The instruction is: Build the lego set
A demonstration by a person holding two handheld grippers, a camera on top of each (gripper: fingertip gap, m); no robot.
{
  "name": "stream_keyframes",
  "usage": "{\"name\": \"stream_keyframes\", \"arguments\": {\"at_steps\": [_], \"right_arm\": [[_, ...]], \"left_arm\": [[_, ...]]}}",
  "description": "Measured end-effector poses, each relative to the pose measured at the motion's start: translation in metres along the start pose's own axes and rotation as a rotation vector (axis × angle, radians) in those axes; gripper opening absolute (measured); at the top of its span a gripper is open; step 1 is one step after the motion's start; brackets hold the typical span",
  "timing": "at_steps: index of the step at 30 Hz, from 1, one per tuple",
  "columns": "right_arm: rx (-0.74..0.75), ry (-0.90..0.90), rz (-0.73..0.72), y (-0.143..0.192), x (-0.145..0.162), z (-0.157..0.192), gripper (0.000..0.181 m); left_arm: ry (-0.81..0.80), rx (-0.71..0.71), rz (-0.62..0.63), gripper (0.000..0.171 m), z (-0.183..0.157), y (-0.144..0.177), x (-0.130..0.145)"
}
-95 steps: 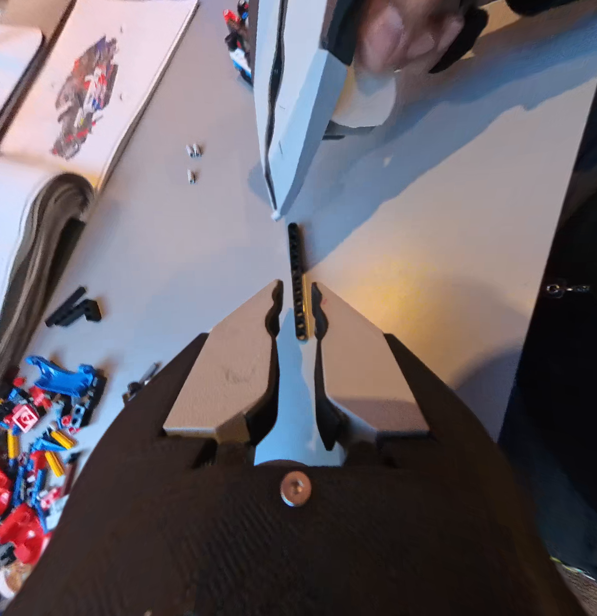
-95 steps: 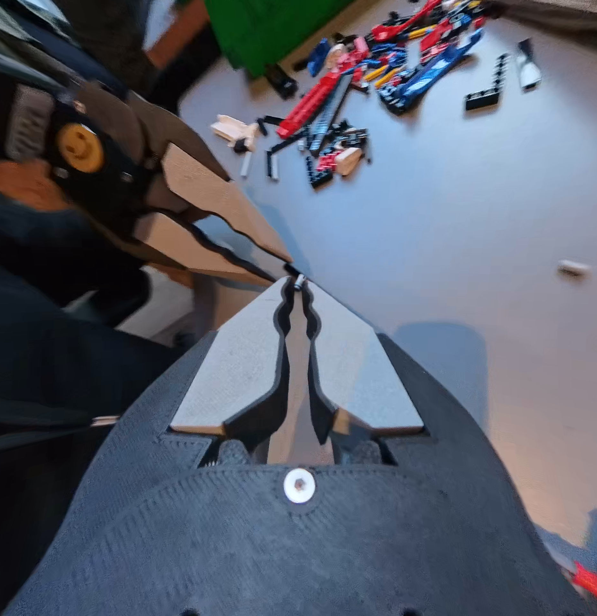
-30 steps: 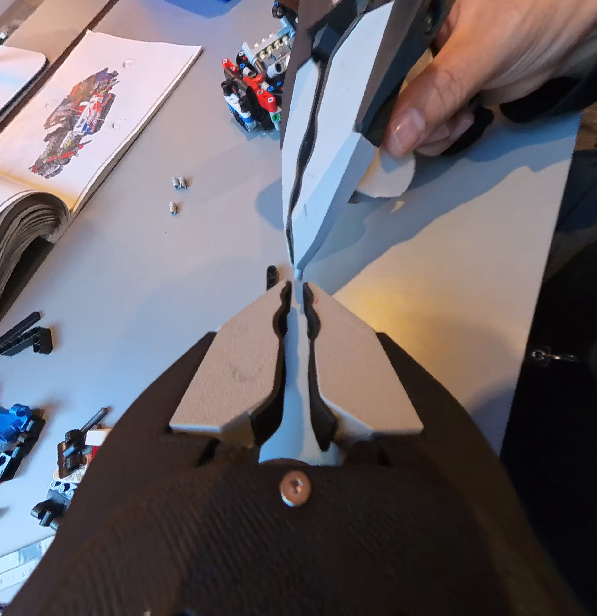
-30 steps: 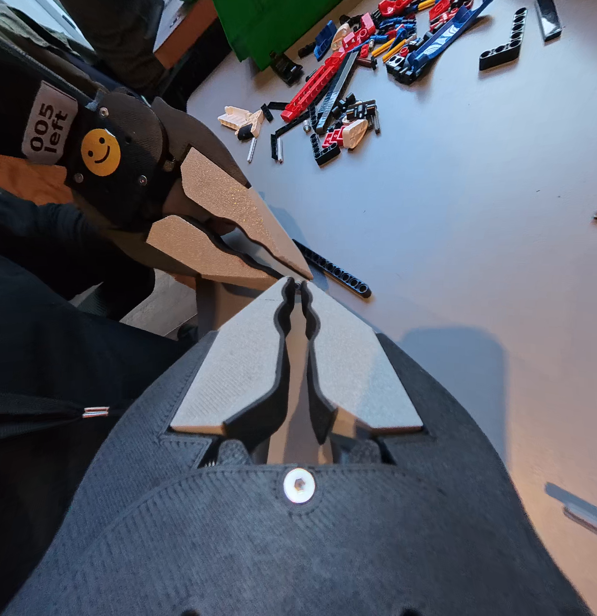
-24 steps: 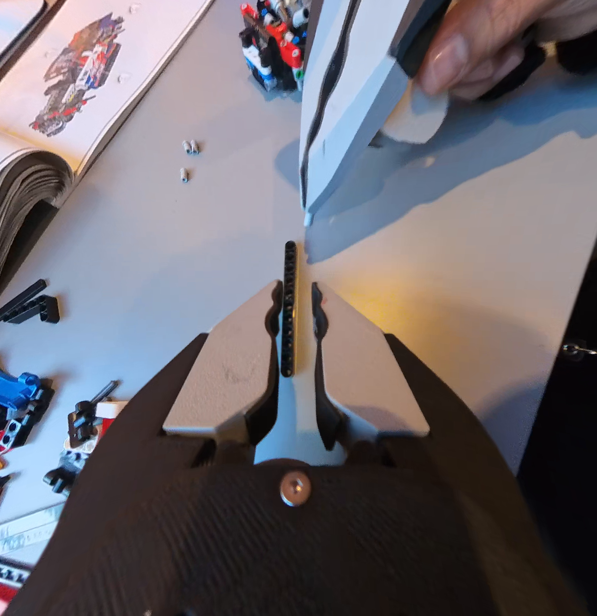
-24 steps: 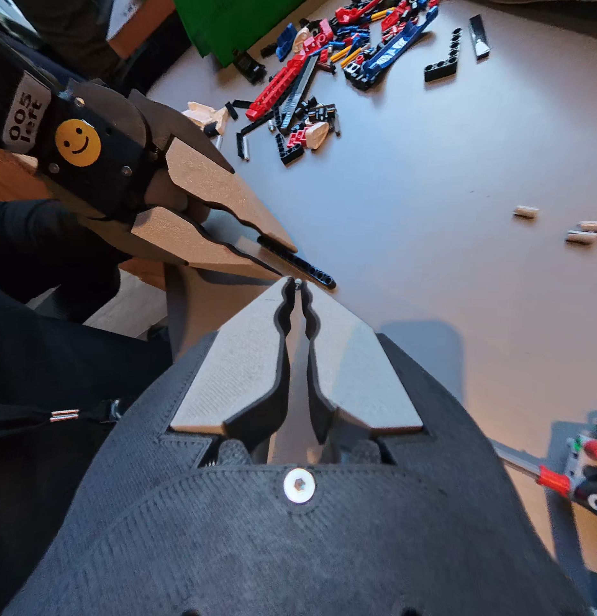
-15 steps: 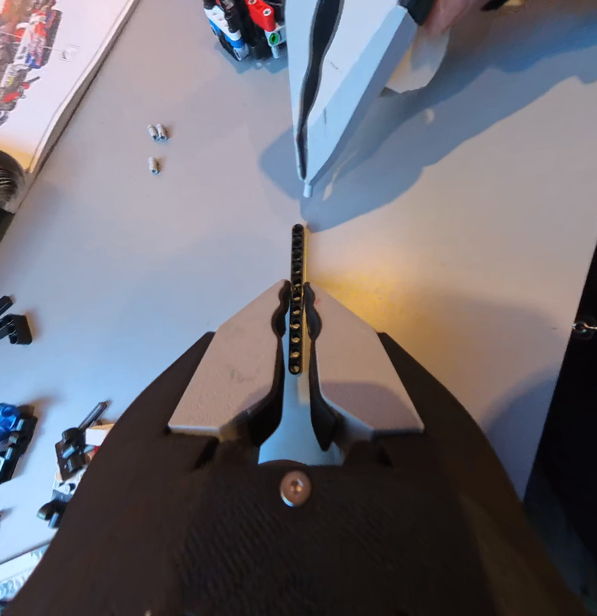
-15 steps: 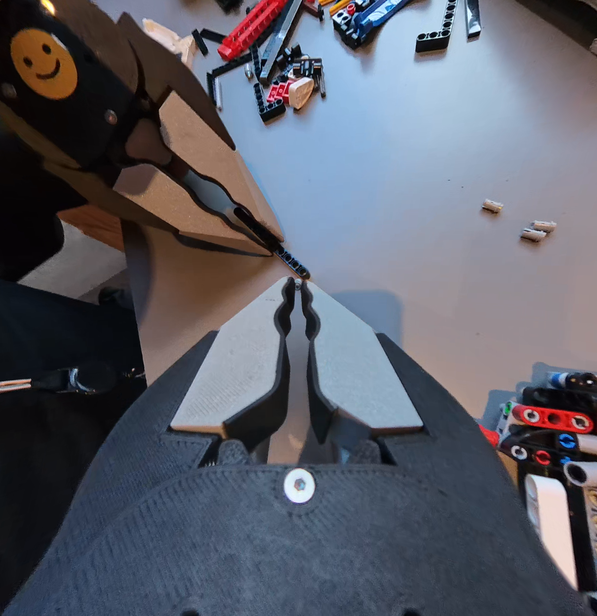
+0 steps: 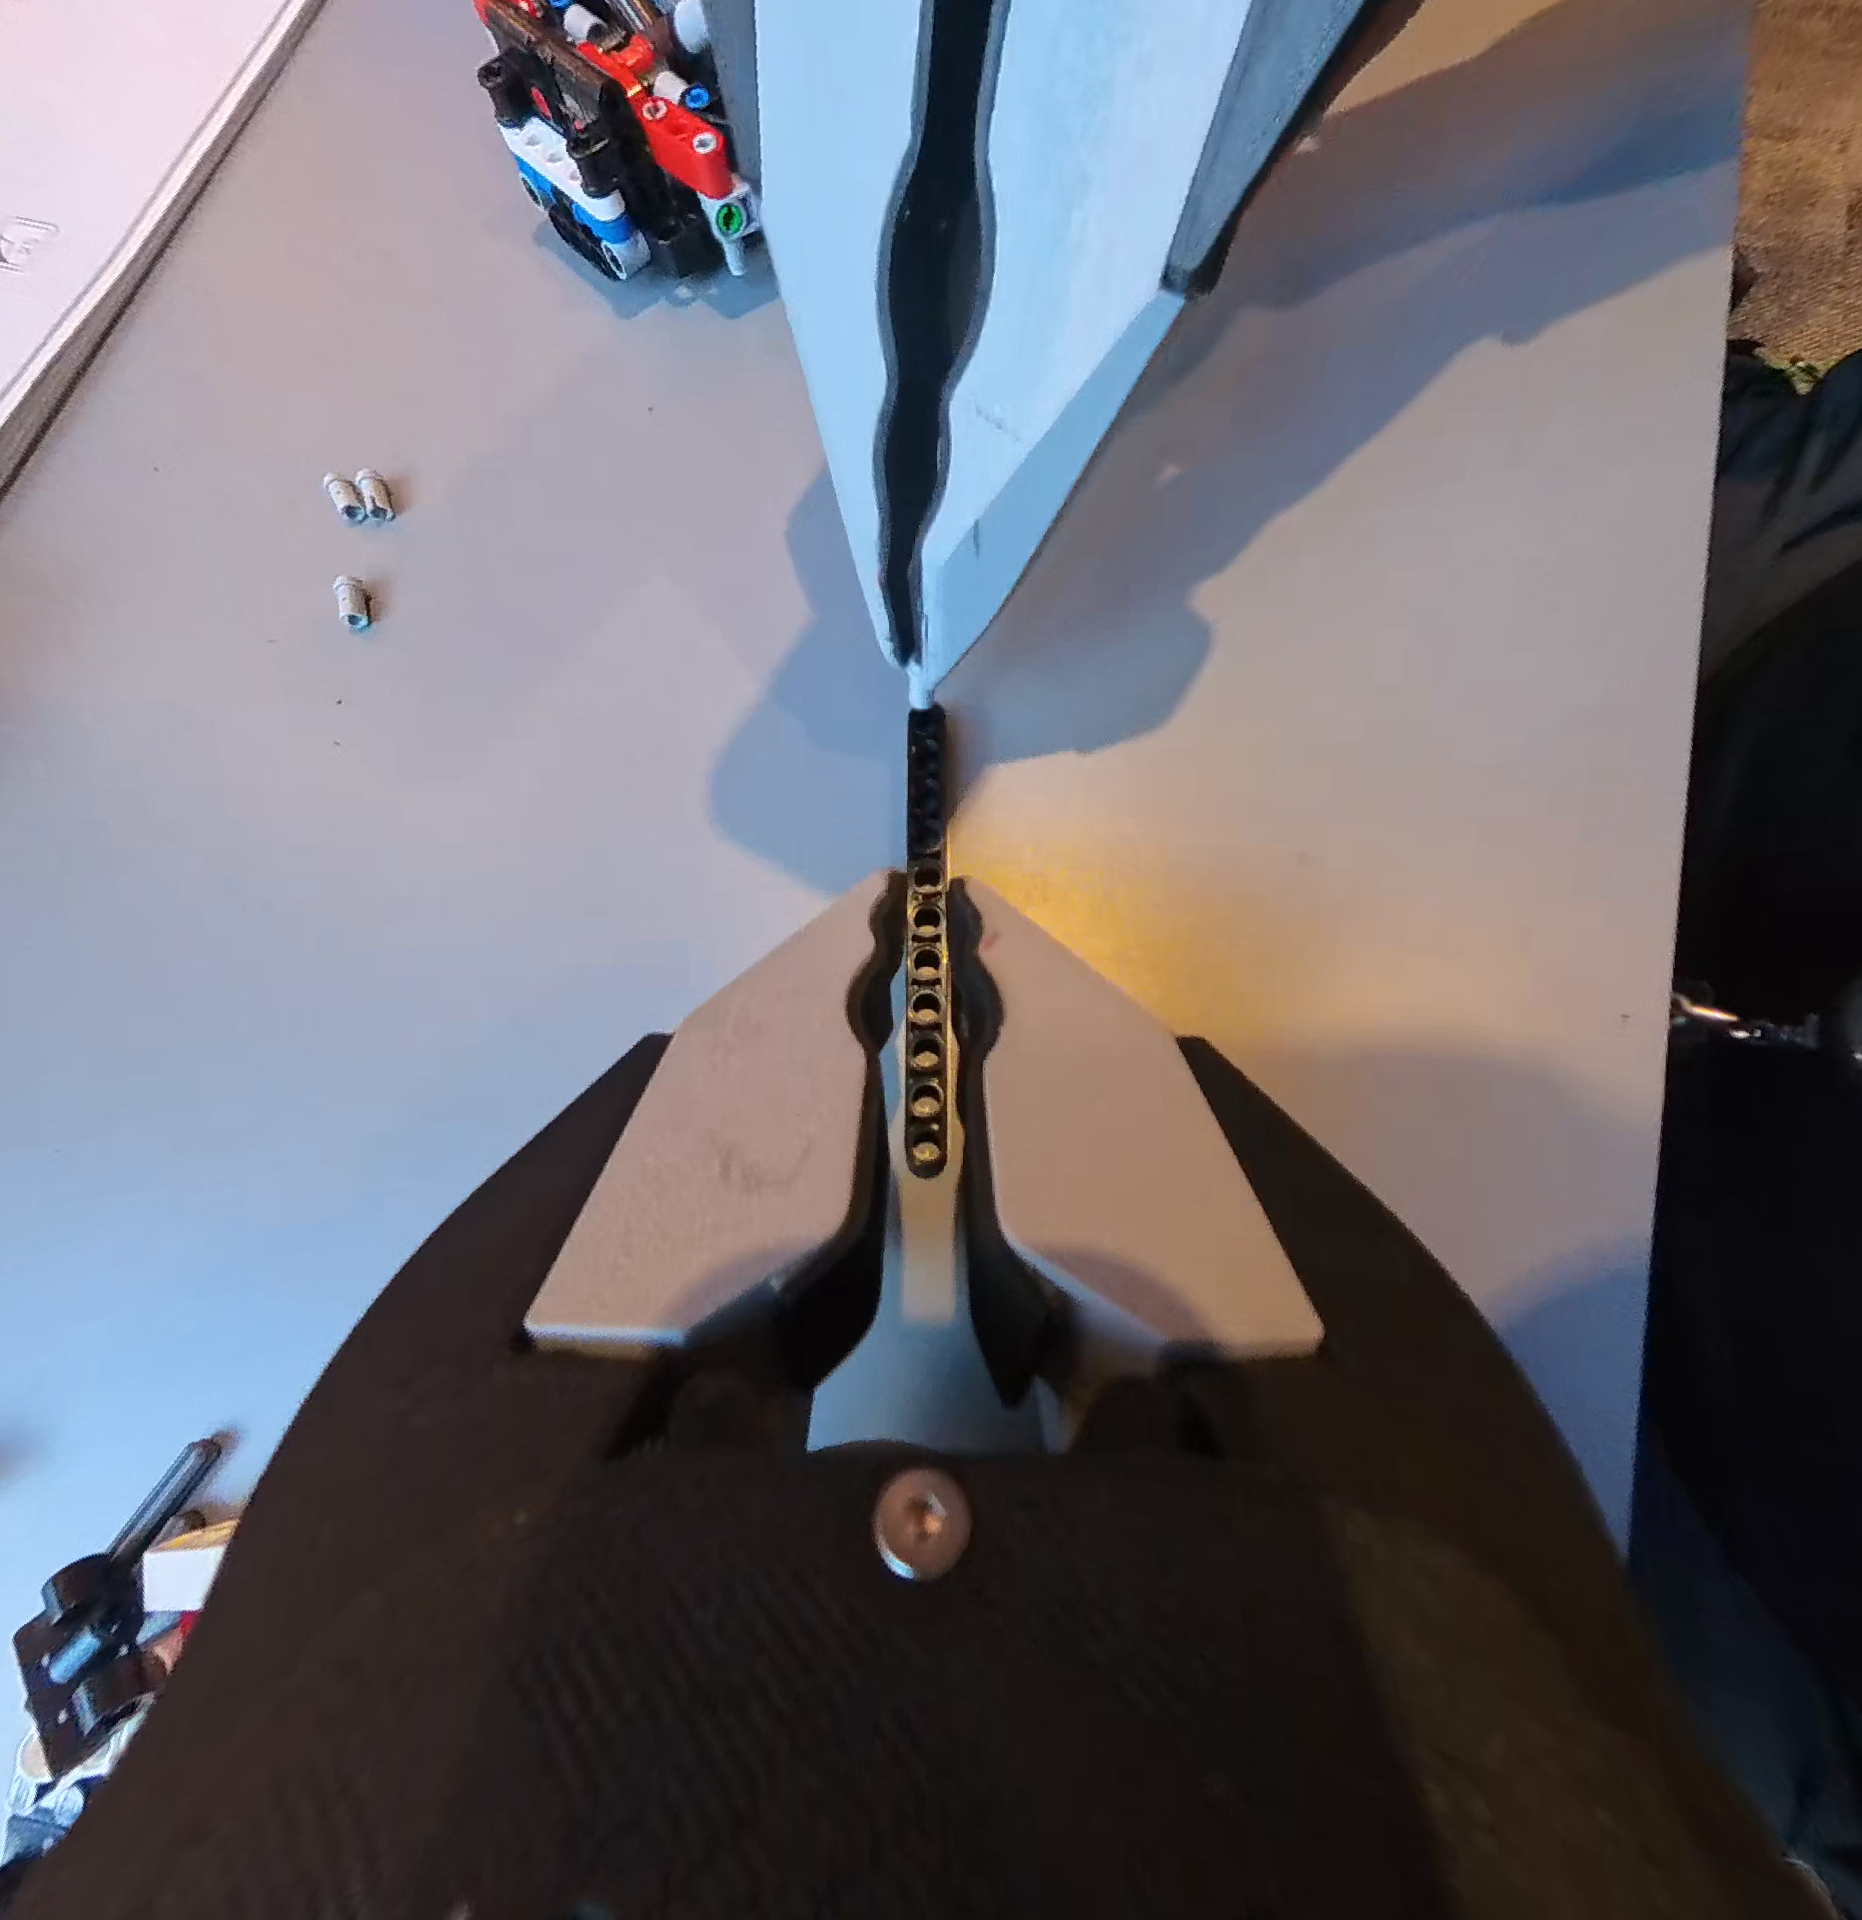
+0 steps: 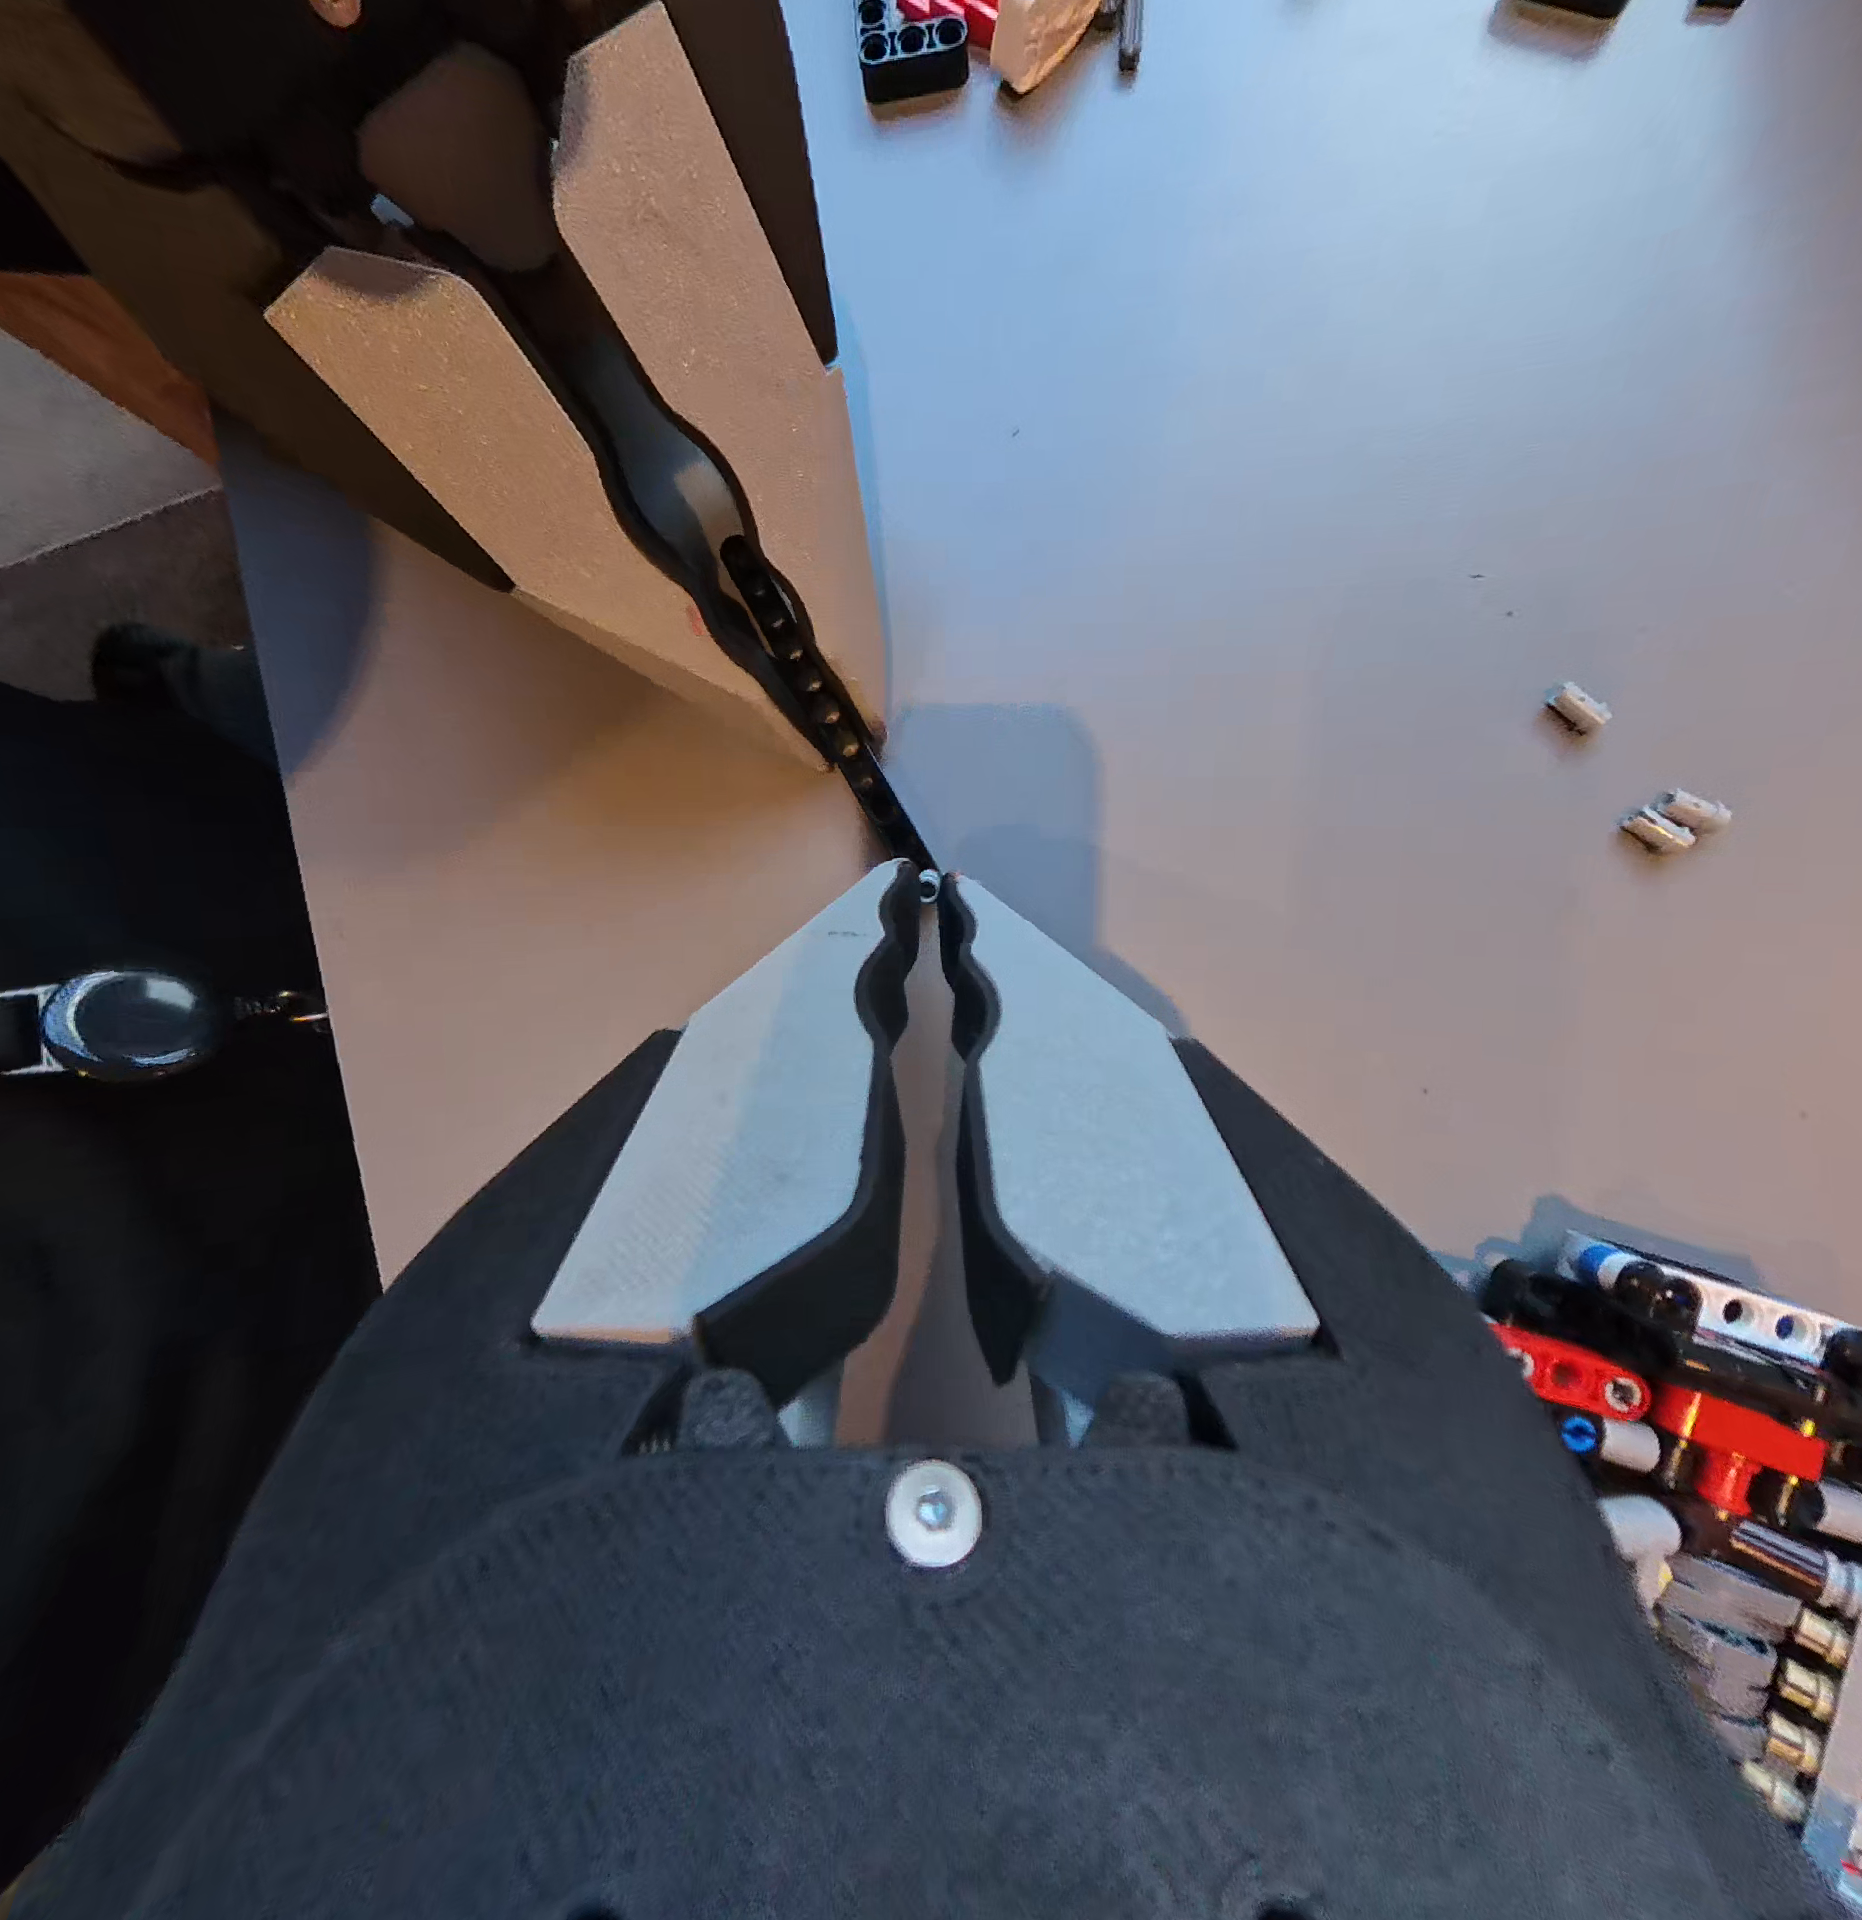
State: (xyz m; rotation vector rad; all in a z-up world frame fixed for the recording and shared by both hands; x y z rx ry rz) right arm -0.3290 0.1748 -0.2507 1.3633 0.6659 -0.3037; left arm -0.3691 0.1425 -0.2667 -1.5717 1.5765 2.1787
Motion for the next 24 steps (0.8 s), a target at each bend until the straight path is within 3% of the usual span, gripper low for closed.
{"name": "stream_keyframes", "arguments": {"at_steps": [8, 24], "right_arm": [[0.018, 0.064, 0.075, -0.0018, 0.0009, 0.0006, 0.001], [0.047, 0.138, 0.073, -0.0050, 0.0020, 0.0021, 0.001]], "left_arm": [[-0.007, -0.001, -0.002, 0.004, -0.0001, -0.0001, -0.0002], [-0.016, 0.000, -0.004, 0.004, 0.0002, -0.0005, -0.0003]]}}
Point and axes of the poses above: each gripper's, where its closed fingertips meet, y back along the fingers, x out of its underside, z = x × y across the jaws, the point moved 2 cm from there along y, back along the fingers, and after that the axes turned 6 degrees about y, right-handed, at the moved point
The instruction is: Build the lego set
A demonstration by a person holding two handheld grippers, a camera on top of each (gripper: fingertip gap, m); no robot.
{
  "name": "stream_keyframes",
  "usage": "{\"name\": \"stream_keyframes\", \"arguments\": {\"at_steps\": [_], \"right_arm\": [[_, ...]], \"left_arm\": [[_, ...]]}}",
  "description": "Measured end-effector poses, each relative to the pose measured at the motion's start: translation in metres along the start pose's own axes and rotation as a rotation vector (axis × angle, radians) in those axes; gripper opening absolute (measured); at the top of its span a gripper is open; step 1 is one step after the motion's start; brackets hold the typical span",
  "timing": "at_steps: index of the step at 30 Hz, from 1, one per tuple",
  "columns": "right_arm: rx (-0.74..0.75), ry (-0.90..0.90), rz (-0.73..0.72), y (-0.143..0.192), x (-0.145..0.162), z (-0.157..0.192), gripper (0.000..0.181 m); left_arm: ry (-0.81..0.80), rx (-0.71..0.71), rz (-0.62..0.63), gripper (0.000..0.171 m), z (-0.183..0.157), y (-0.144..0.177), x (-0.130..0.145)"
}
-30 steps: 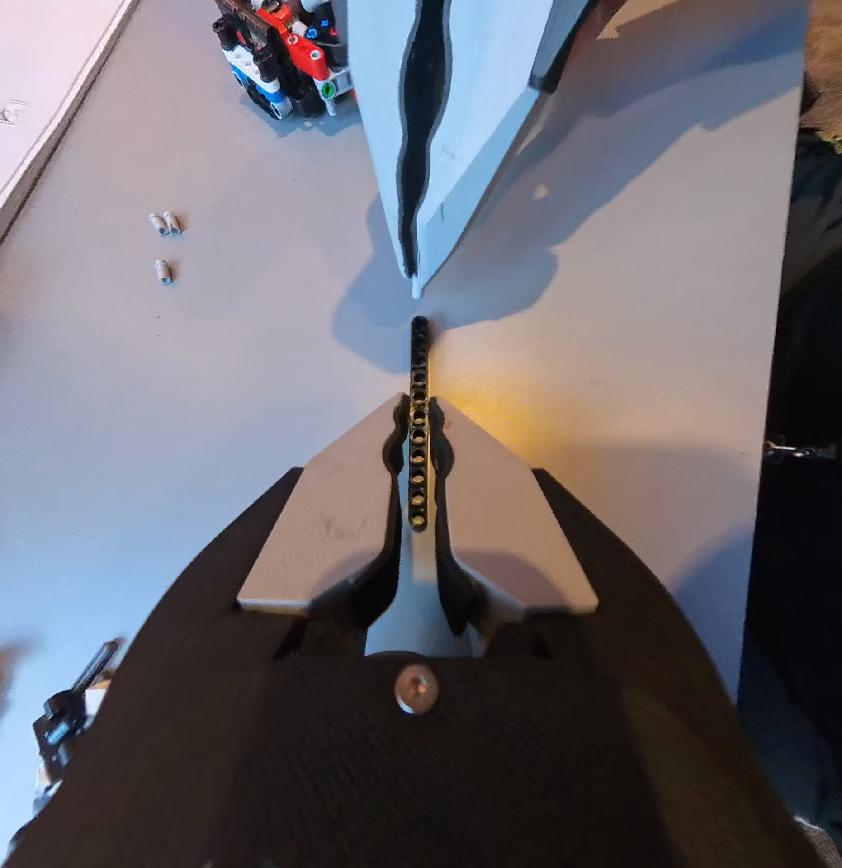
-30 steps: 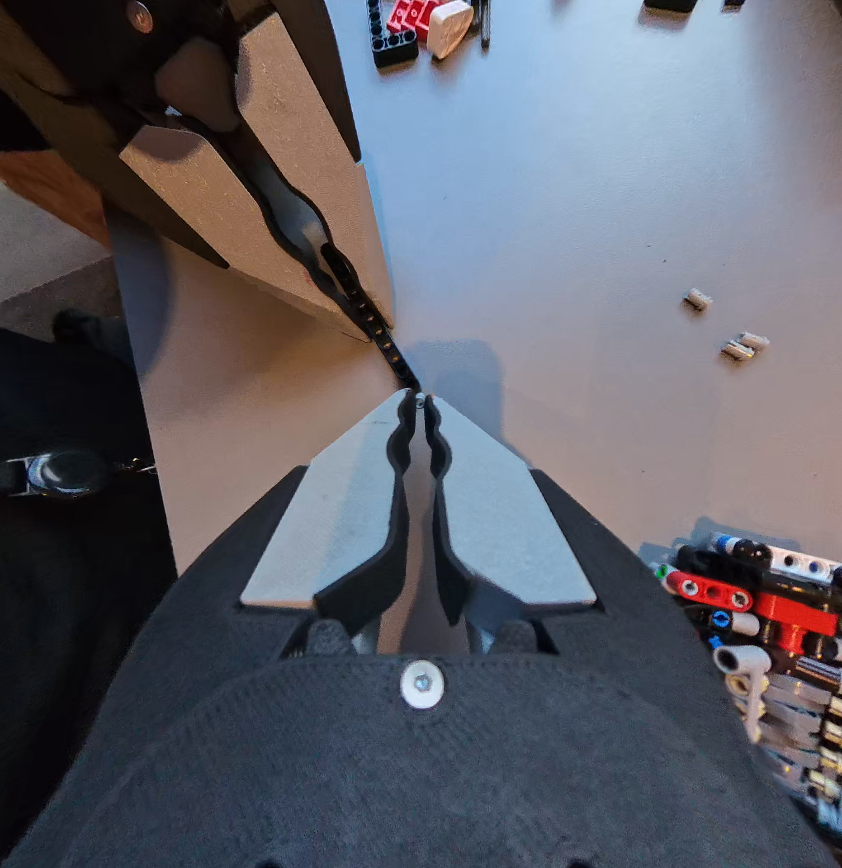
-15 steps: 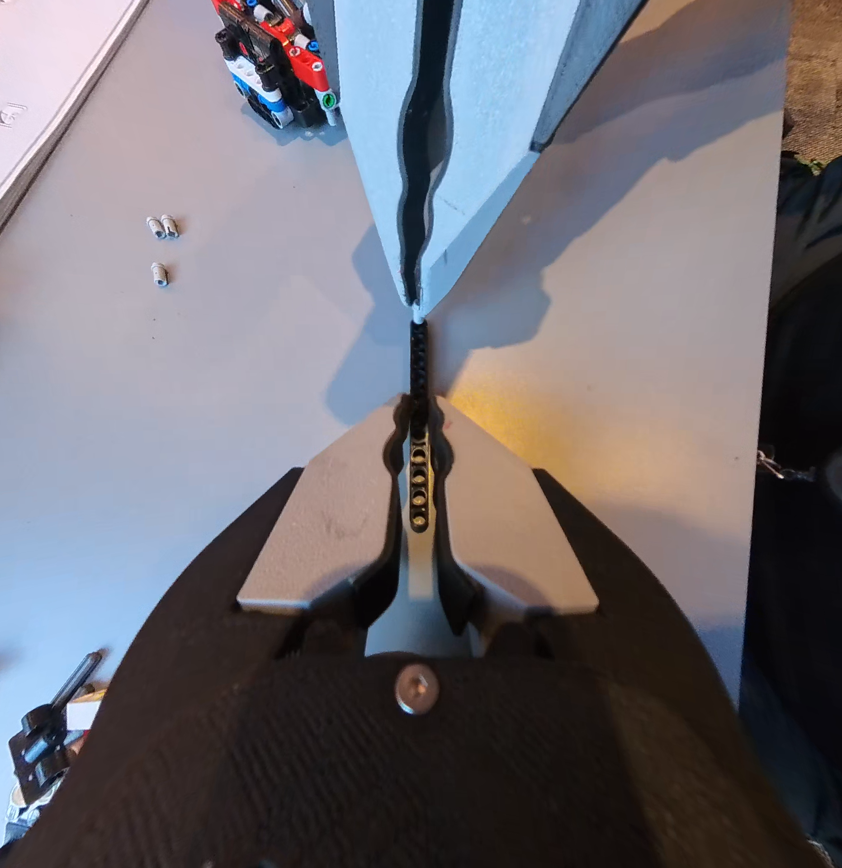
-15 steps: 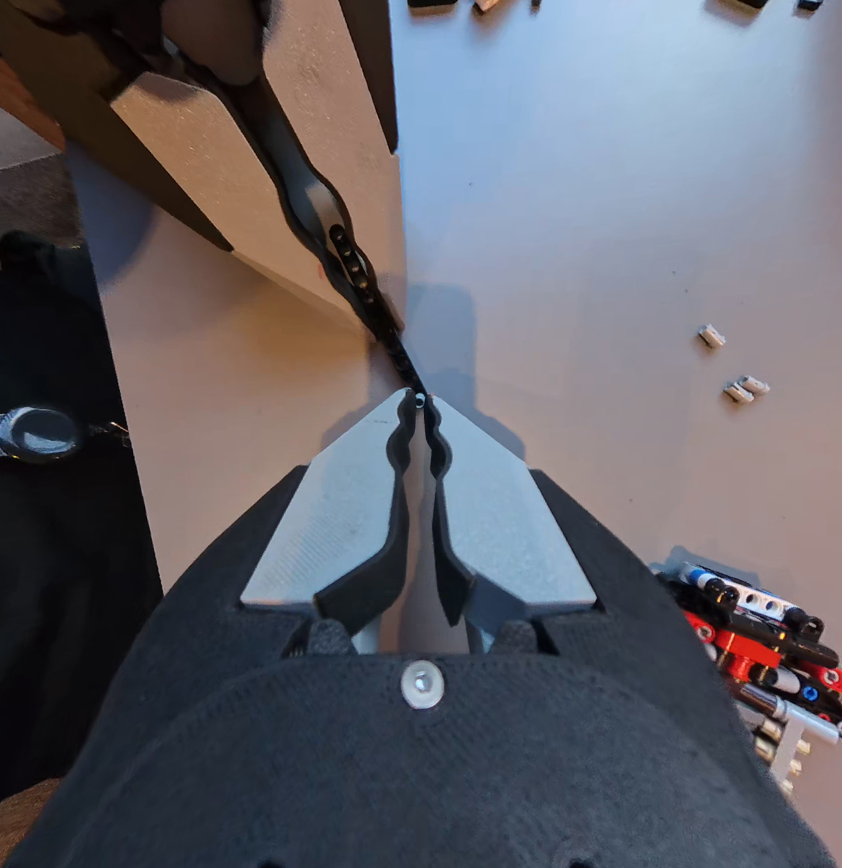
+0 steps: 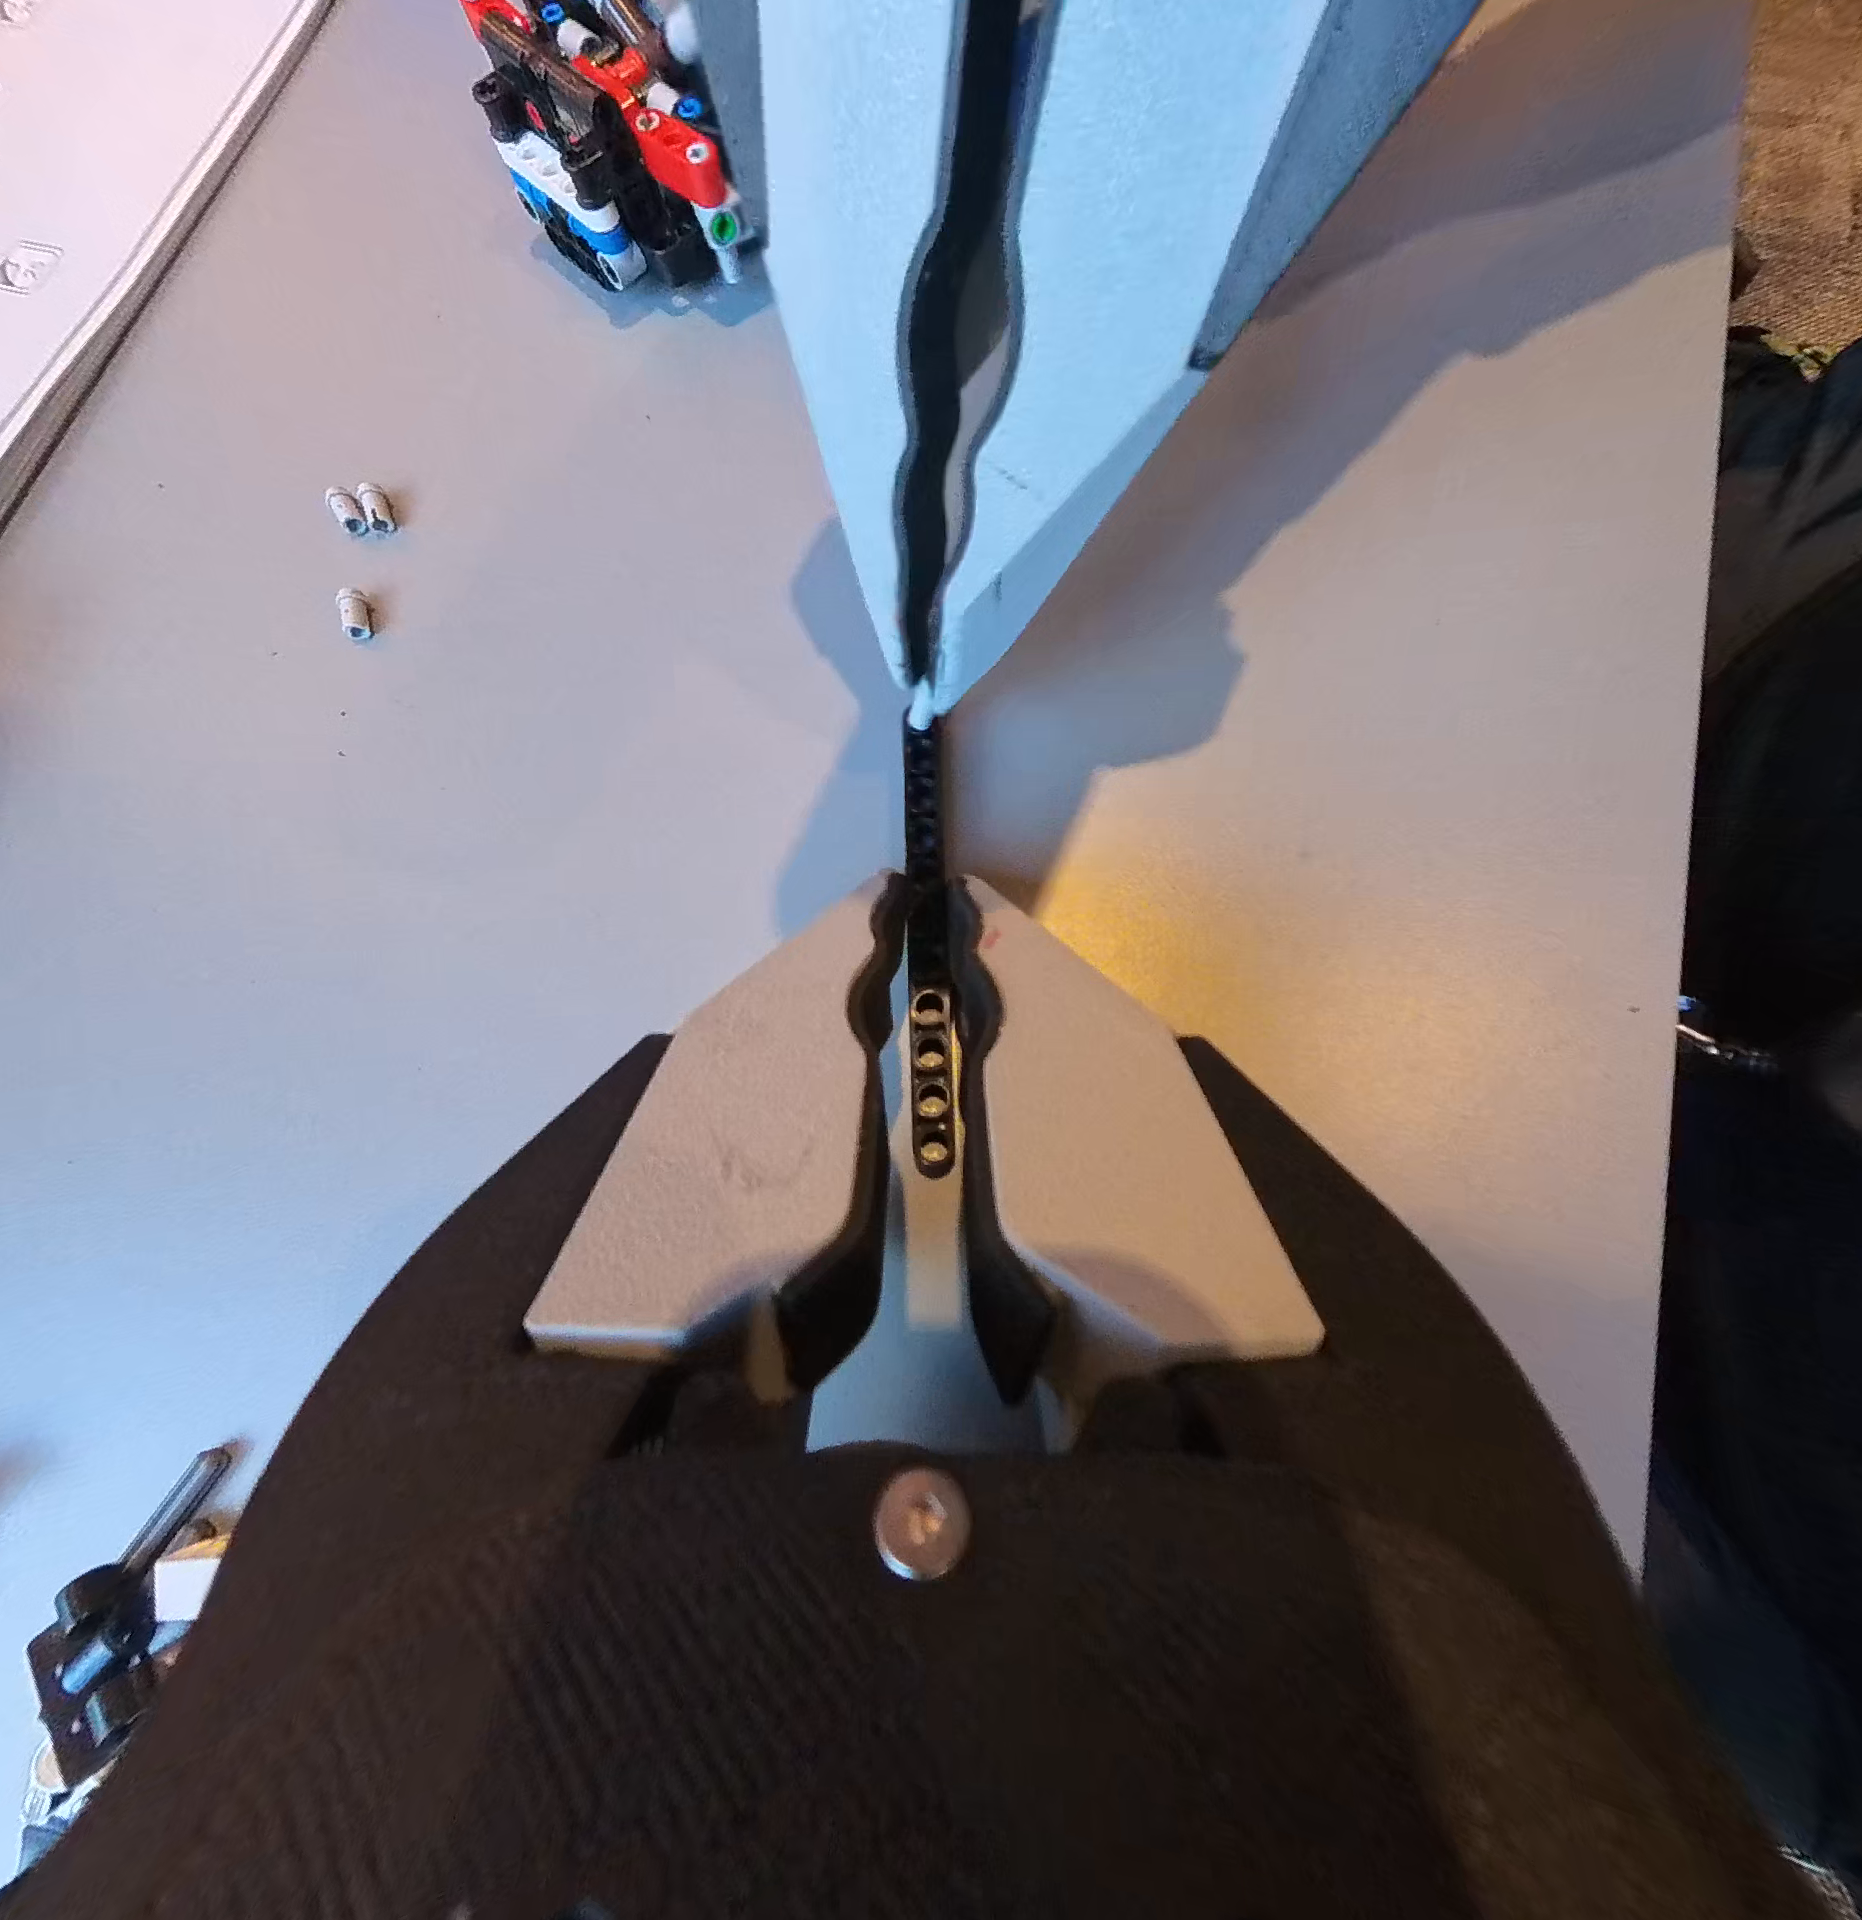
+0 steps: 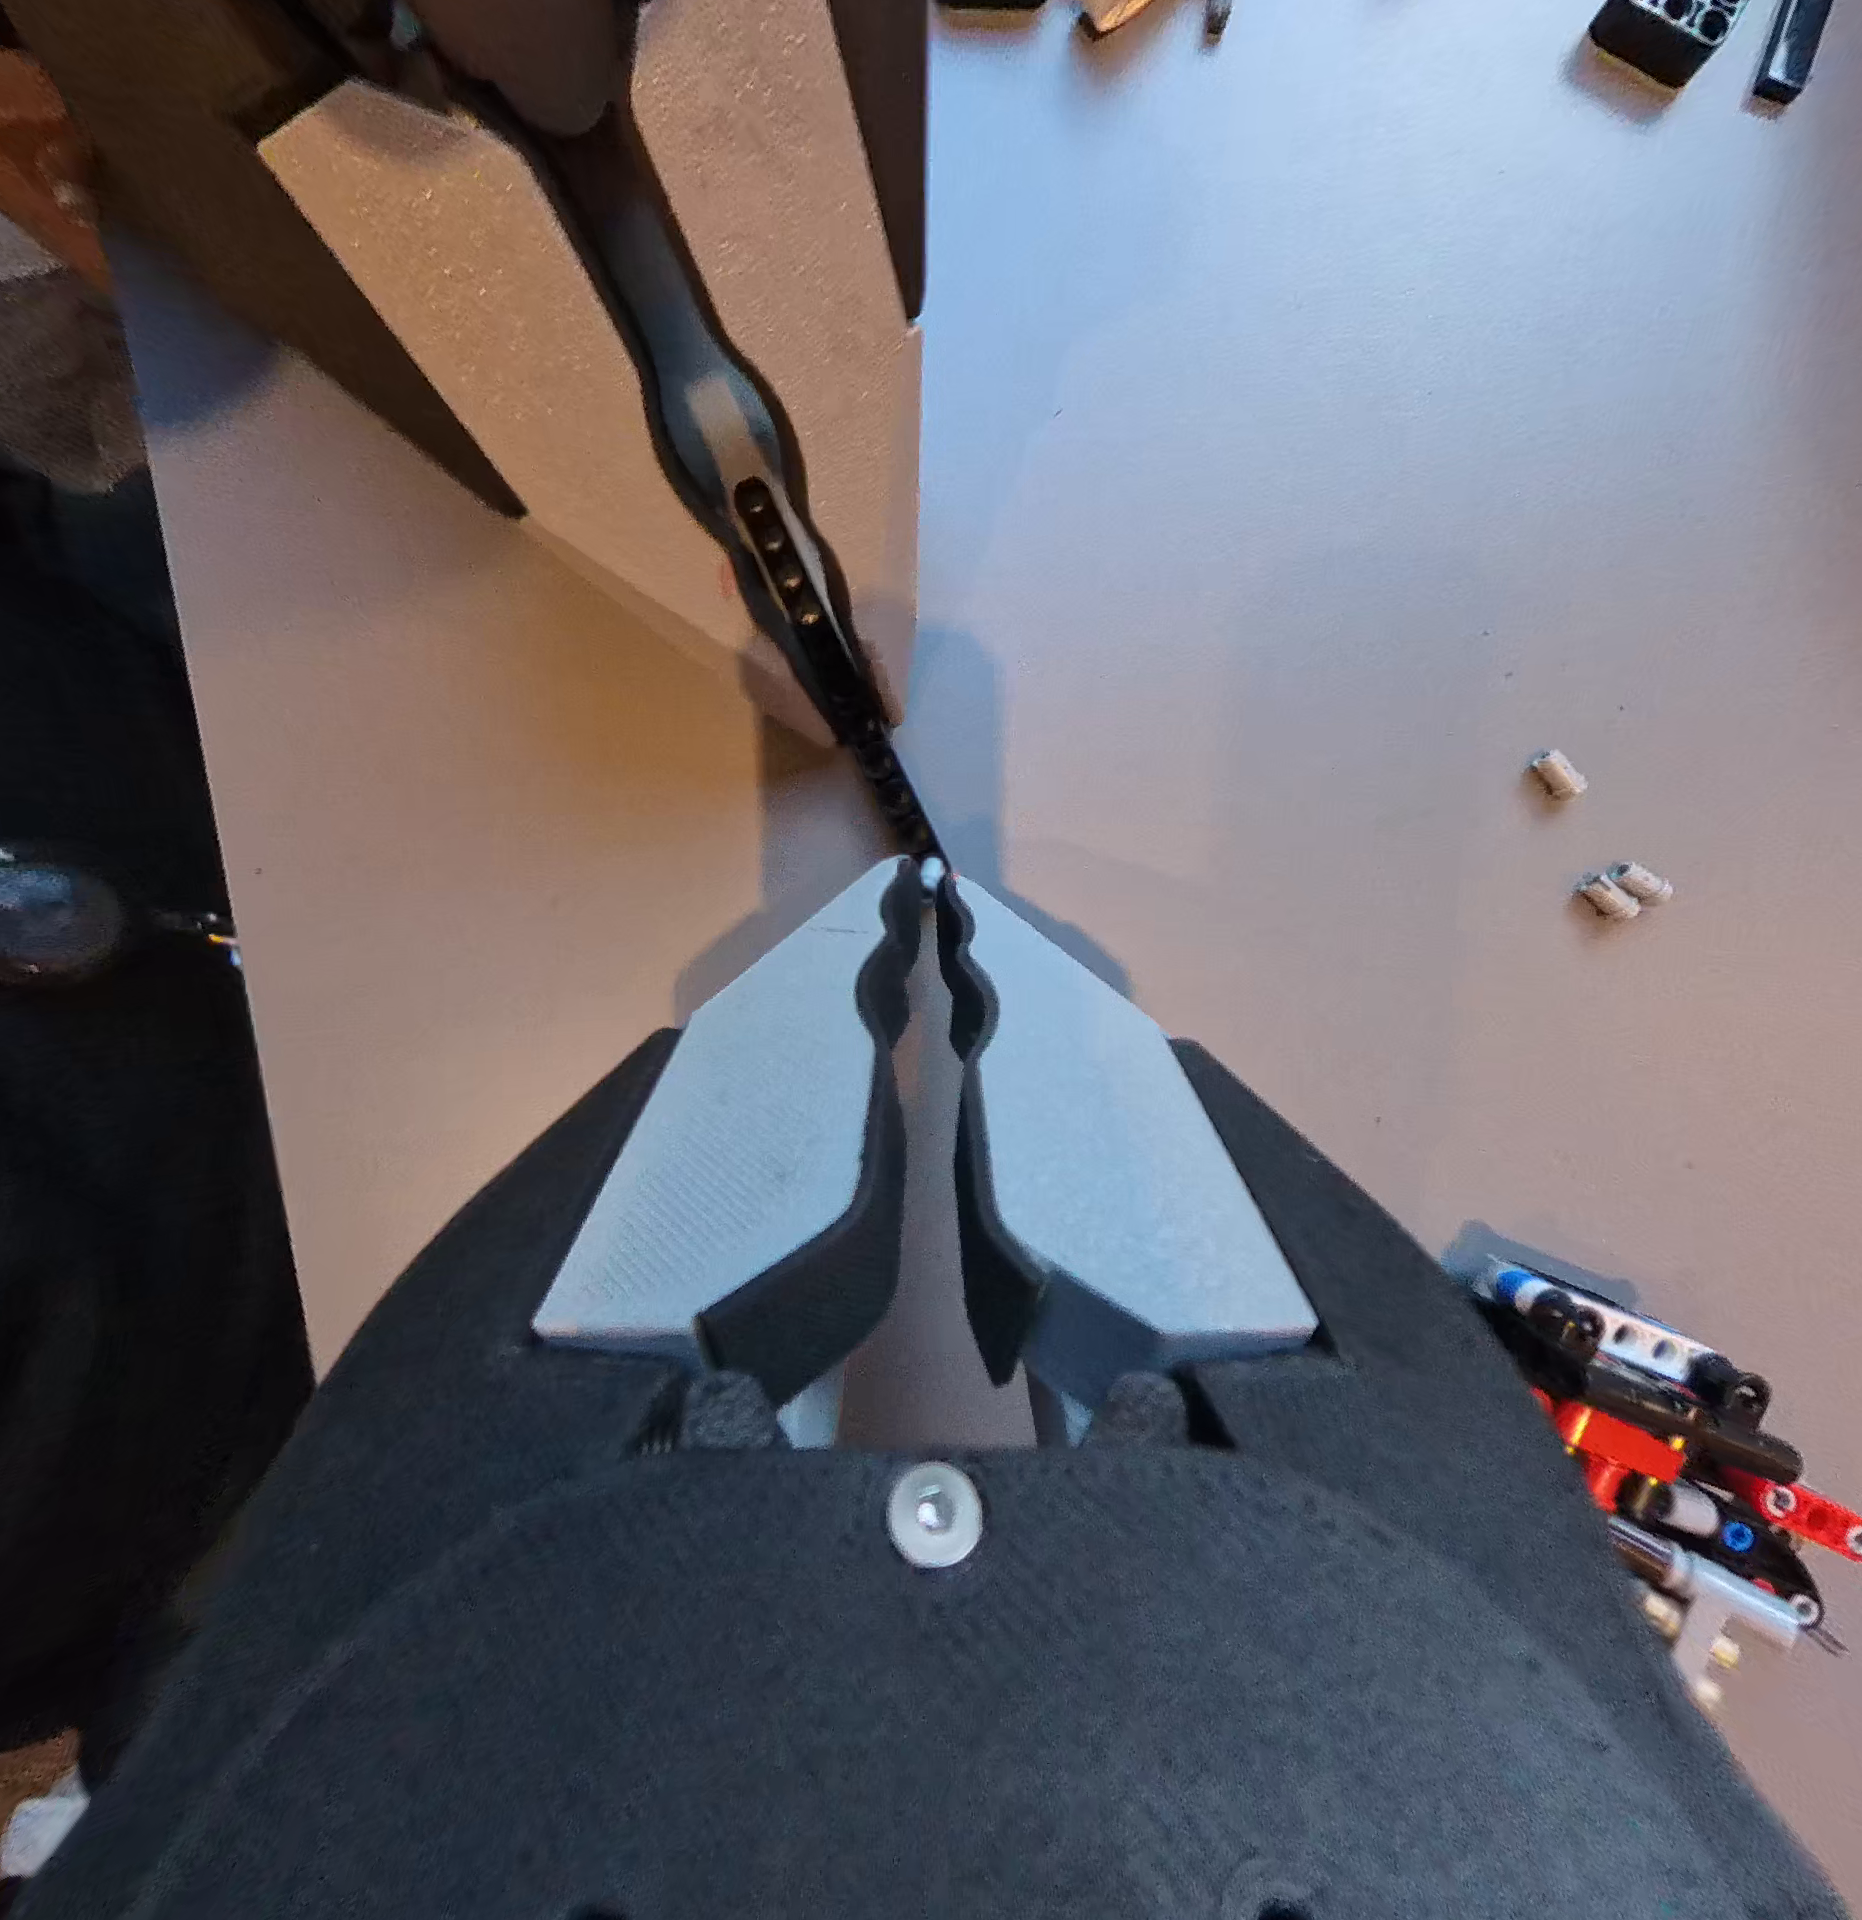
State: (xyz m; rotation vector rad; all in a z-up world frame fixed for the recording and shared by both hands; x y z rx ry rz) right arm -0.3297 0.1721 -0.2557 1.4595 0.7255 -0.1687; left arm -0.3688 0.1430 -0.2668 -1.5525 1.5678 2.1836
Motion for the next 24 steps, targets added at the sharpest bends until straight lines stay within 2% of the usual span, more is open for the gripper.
{"name": "stream_keyframes", "arguments": {"at_steps": [3, 6, 16, 20, 24], "right_arm": [[0.017, 0.075, 0.054, -0.007, 0.008, 0.004, 0.000], [0.050, 0.114, 0.049, -0.005, 0.004, 0.003, 0.000], [0.032, -0.037, 0.000, 0.001, 0.008, 0.001, 0.000], [0.041, -0.124, -0.066, 0.003, 0.011, 0.004, 0.004], [0.059, -0.122, -0.083, -0.001, 0.014, 0.005, 0.011]], "left_arm": [[-0.002, 0.001, 0.000, 0.005, 0.001, 0.000, 0.000], [-0.005, -0.003, -0.001, 0.005, 0.002, 0.000, 0.000], [0.012, 0.009, 0.000, 0.004, 0.003, 0.000, 0.000], [0.004, -0.001, -0.001, 0.004, 0.003, 0.001, 0.000], [0.037, -0.011, -0.001, 0.010, 0.006, 0.001, 0.000]]}}
Point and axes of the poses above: each gripper's, where its closed fingertips meet, y back along the fingers, x out of its underside, z = x × y across the jaws, the point moved 2 cm from there along y, back along the fingers, and after that the axes turned 6 degrees about y, right-handed, at the moved point
